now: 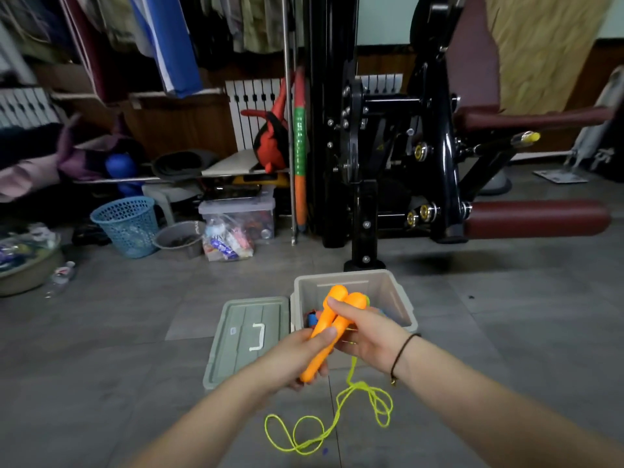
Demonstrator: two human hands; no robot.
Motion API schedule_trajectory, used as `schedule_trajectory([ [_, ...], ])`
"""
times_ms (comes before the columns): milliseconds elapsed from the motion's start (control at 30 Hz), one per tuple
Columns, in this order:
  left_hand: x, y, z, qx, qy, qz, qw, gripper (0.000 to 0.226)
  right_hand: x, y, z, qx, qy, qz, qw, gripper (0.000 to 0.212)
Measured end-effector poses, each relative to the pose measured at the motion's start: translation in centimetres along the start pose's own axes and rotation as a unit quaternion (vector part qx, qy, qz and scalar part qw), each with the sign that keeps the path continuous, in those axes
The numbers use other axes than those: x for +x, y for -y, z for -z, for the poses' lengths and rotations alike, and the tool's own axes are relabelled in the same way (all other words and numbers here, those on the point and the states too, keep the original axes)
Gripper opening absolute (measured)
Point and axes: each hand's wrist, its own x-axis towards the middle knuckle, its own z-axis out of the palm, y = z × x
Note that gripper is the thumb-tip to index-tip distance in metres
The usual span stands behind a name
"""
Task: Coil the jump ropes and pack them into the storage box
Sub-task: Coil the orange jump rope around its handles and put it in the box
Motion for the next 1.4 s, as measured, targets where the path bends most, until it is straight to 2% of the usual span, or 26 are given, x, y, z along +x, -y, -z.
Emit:
schedule_trajectory([
  [33,-0.8,-0.5,0.2,-0.014,0.012,-0.018,1.000,0.035,-0.2,-5.1,-2.3,-0.006,0.033,0.005,0.999,0.059],
  [67,-1.6,-1.0,0.2,-0.024,0.014,-0.036,0.999,0.033,-1.9,-6.6,-6.3,-0.014,0.080,-0.037,0.996,0.064],
  [133,-2.8,-1.6,0.3,-0.033,-0.002,-0.063,0.997,0.031,-2.4,-6.5,-7.1,0.021,0.052,-0.037,0.998,0.068],
  [200,-3.5,-1.8,0.4,-0.018,-0.013,-0.075,0.997,0.036,-2.8,-5.2,-7.2,0.094,0.064,-0.034,0.993,0.057],
  [333,-4.2,-2.3,0.1,-0.015,-0.009,-0.037,0.999,0.031,-2.8,-4.8,-7.6,0.146,0.036,0.001,0.989,0.044],
  [533,-4.1,-2.7,-0.2,-0.033,0.017,-0.026,0.999,0.027,-2.1,-4.5,-7.3,0.144,-0.010,0.020,0.989,0.044],
  [733,-3.9,-3.0,-0.4,-0.045,0.031,0.003,0.998,0.024,-1.8,-4.8,-7.2,0.160,-0.045,0.001,0.986,0.023],
  [900,-4.2,-3.2,-0.4,-0.060,0.021,-0.014,0.998,0.036,-2.1,-4.4,-7.1,0.164,-0.027,0.030,0.986,0.030],
  [1200,-4.3,-2.9,-0.7,-0.079,0.043,-0.023,0.996,0.023,-2.7,-4.7,-6.6,0.093,0.009,0.062,0.994,0.049],
  [1300,-4.3,-2.9,-0.9,-0.080,0.045,-0.023,0.996,0.021,-2.6,-5.0,-6.3,0.066,-0.004,0.060,0.996,0.042],
  [1400,-4.2,-3.1,-1.1,-0.075,0.047,-0.027,0.996,0.021,-2.4,-5.0,-5.9,0.085,-0.012,0.058,0.995,0.036],
])
